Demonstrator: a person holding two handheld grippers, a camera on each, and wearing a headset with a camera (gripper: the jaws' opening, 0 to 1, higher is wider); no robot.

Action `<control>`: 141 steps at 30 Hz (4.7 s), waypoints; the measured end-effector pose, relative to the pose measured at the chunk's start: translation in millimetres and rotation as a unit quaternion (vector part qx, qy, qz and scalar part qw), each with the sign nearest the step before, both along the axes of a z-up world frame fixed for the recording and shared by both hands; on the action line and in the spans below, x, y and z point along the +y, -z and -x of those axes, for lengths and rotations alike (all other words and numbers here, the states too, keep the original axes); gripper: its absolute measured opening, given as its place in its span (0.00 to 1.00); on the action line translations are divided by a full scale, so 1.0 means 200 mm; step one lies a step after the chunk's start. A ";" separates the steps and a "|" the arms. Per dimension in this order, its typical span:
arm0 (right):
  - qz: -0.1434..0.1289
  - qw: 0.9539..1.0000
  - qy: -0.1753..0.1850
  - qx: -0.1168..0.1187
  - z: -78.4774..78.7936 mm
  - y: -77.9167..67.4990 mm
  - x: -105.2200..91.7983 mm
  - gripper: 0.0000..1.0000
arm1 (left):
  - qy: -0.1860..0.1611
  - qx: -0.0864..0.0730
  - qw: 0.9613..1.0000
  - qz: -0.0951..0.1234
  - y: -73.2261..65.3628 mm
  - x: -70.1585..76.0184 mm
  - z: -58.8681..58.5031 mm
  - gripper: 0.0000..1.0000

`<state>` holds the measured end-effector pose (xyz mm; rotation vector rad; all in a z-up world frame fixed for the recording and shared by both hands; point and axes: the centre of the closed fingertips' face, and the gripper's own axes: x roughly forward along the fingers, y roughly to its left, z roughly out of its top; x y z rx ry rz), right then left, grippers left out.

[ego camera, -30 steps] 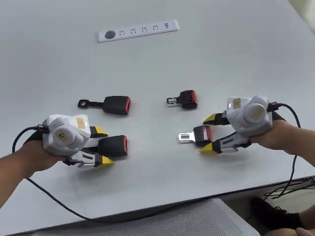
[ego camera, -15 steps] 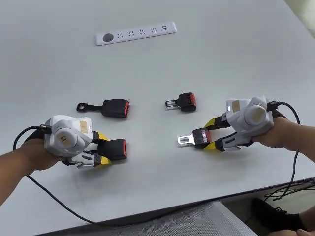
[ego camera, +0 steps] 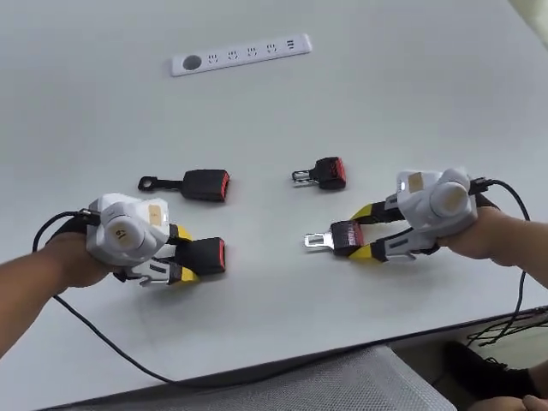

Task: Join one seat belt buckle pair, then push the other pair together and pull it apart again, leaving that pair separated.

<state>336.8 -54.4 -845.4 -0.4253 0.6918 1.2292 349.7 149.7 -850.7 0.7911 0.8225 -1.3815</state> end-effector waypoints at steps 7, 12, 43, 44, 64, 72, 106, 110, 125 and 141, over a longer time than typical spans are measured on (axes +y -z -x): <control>-0.022 1.000 0.003 0.002 0.03 -0.01 0.10 0.33 | 0.006 0.000 1.000 -0.008 0.00 0.00 0.00 0.34; -0.036 0.999 0.011 0.000 0.02 -0.01 0.16 0.33 | 0.011 0.001 1.000 -0.013 0.00 0.00 -0.01 0.34; -0.057 0.998 0.012 0.007 -0.06 0.04 0.54 0.33 | 0.039 0.001 0.998 -0.048 0.03 0.02 -0.02 0.34; -0.052 0.999 0.008 0.001 -0.06 0.05 0.54 0.33 | 0.039 0.000 0.998 -0.048 0.03 0.02 -0.02 0.34; 0.023 1.000 -0.004 -0.004 -0.04 0.05 0.58 0.33 | 0.043 0.001 0.998 -0.053 0.03 0.02 -0.02 0.34; 0.010 1.000 0.002 0.002 -0.05 0.05 0.61 0.33 | 0.040 -0.001 0.998 -0.052 0.02 0.01 -0.02 0.34; 0.011 1.000 0.012 0.005 -0.06 0.07 0.71 0.31 | 0.071 -0.001 0.996 -0.059 0.03 0.02 -0.01 0.33; -0.002 1.000 0.000 -0.001 -0.06 0.06 0.70 0.31 | 0.071 -0.001 0.996 -0.048 0.03 0.02 -0.01 0.33; -0.021 0.998 -0.049 -0.041 -0.06 0.04 0.69 0.30 | 0.056 0.011 0.998 0.007 0.01 0.02 0.01 0.32; -0.046 0.997 -0.034 -0.049 -0.05 0.03 0.68 0.29 | 0.032 0.024 0.998 0.054 -0.01 0.01 0.00 0.32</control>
